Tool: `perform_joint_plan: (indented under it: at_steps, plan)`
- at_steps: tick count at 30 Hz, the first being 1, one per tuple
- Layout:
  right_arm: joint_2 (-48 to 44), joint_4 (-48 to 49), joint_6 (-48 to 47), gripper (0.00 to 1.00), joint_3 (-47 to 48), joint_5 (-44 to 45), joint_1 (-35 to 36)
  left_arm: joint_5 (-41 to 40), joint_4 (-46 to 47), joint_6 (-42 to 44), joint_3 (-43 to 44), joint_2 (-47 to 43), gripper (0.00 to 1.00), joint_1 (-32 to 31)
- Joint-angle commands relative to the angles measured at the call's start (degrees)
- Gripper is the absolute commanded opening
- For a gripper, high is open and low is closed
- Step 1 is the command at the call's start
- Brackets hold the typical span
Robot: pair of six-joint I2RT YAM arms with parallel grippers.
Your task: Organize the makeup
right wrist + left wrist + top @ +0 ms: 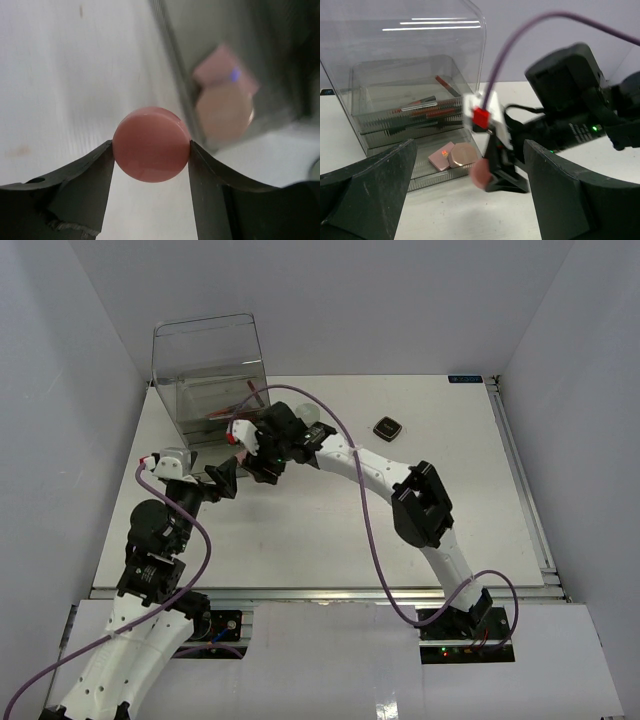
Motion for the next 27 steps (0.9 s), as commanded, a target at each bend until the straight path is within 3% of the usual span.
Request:
perform_joint_plan:
  at_steps: [1, 8, 12, 19, 24, 27]
  plan:
    - [8.98, 4.59, 5.65, 0.13, 20.54, -0.97, 1.46, -1.52, 0.29, 0.52, -0.87, -2.53, 0.98, 0.40]
    - [13.68, 21.32, 10.14, 0.17, 22.61, 11.51, 5.06, -2.46, 0.41, 0.82, -1.19, -3.63, 0.98, 0.56]
    - [15.85, 27.31, 9.38, 0.25, 22.41, 20.21, 6.45, -2.09, 0.50, 0.82, -1.19, -3.61, 0.98, 0.80]
    - [17.75, 34.67, 7.57, 0.62, 19.11, 26.52, 7.15, -1.78, 0.58, 0.82, -1.27, -3.38, 0.98, 0.88]
    - [16.93, 34.34, 6.99, 0.89, 16.77, 23.99, 7.06, -1.50, 0.51, 0.90, -1.28, -2.47, 0.98, 0.96]
    - [15.42, 33.15, 7.20, 0.96, 16.08, 22.45, 6.97, -1.33, 0.59, 0.90, -1.36, -2.22, 0.98, 0.90]
